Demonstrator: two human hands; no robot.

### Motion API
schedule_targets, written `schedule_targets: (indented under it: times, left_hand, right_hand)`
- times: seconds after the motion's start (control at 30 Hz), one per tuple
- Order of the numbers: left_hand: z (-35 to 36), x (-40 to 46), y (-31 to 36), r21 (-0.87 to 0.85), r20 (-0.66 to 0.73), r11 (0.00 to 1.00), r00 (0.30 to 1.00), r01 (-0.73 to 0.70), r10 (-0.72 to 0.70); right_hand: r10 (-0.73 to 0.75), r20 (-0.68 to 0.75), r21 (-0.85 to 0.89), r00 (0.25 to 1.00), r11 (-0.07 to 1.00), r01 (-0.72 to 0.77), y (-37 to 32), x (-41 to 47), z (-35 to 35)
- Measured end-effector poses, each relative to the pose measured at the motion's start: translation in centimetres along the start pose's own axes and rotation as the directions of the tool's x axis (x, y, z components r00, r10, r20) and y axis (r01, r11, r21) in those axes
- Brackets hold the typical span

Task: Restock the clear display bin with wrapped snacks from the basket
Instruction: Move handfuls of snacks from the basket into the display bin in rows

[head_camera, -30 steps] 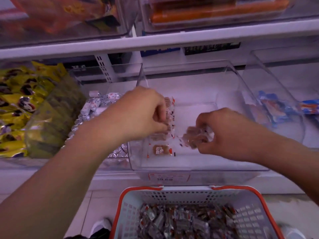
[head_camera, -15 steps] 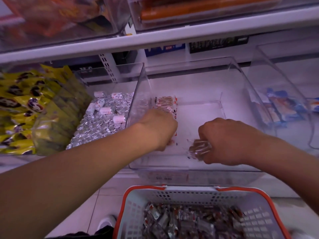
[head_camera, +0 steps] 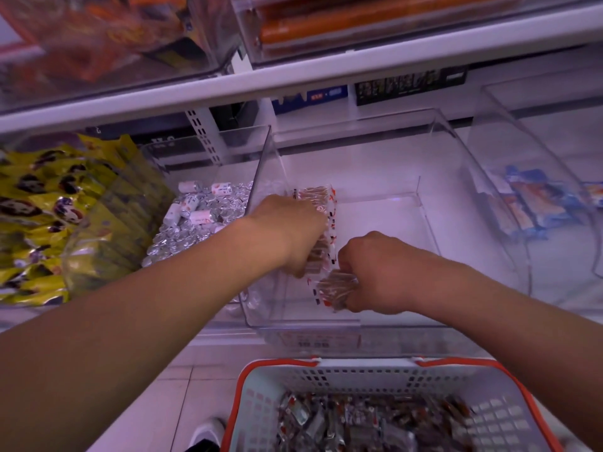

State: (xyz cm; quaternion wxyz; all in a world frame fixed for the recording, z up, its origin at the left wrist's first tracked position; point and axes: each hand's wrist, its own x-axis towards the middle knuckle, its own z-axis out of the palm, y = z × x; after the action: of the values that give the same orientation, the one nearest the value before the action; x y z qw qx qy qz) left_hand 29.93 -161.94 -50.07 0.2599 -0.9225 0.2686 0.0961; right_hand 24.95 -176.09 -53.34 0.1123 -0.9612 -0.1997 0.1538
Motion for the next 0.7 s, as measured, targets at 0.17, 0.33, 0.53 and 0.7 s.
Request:
schedule_targets:
  times: [0.17,0.33,0.53,0.7]
  left_hand:
    - [-0.1,0.2,-0.1,0.067,-0.104,0.998,0.994,-0.019,0.026]
    - [-0.8,0.1,-1.2,-0.093,0.102,0.995,0.994,-0.034,0.044]
    - [-1.0,-0.9,0.0,-0.176,0.267,0.980,0.953,-0.094,0.140]
    - [0.2,-1.0,1.1,-0.114,0.097,0.991,0.992,-0.074,0.085]
  right_hand:
    - [0.019,-0.092,0.038,0.996,0.999,-0.015,-1.1,0.8,0.5]
    - [0.078,-0.136,0.068,0.988,0.995,-0.069,-1.6,1.1,0.2]
    - [0.130,-0.119,0.042,0.984,0.991,-0.126,-1.8,0.5,0.5]
    - [0.061,0.001,0.112,0.998,0.992,-0.061,-2.2,0.7,-0.2]
